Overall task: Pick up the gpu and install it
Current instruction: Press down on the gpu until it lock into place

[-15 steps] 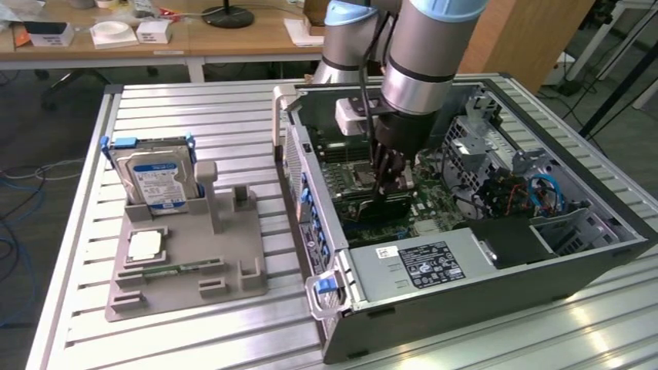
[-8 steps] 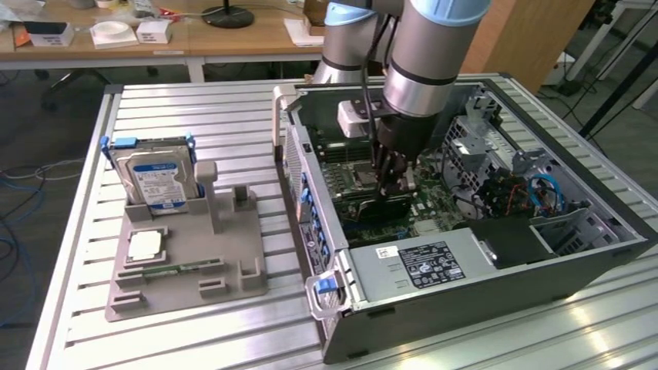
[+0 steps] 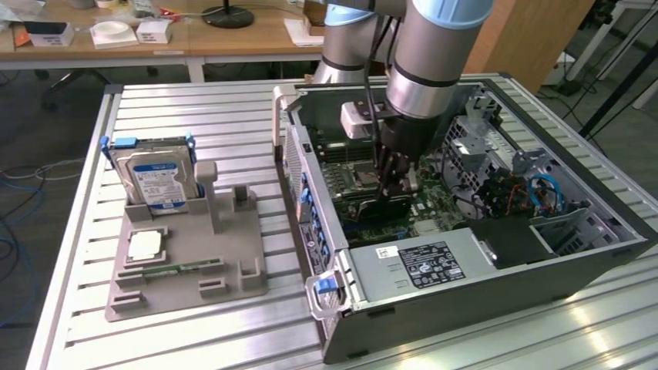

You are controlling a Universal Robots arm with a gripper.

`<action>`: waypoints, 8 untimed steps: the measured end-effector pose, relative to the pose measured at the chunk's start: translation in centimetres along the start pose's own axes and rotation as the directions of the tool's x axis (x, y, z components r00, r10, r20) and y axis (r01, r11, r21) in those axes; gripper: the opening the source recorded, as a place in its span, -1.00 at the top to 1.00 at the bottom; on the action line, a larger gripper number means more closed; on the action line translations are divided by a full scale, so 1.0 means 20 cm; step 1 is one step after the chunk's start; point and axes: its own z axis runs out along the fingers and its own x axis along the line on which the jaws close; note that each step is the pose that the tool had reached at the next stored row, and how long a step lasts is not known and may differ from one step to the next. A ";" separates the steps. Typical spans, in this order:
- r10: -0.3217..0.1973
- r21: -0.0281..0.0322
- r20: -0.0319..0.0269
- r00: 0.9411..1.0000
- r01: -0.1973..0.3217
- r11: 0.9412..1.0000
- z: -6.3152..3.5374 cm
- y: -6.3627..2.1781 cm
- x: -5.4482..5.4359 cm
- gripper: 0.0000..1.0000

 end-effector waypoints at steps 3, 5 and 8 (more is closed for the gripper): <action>0.000 0.000 -0.003 1.000 0.000 1.000 0.021 0.000 0.00 0.79; 0.000 -0.001 -0.003 1.000 0.000 1.000 0.029 -0.001 0.00 0.79; 0.000 0.000 -0.002 1.000 0.000 1.000 0.024 -0.001 0.00 0.79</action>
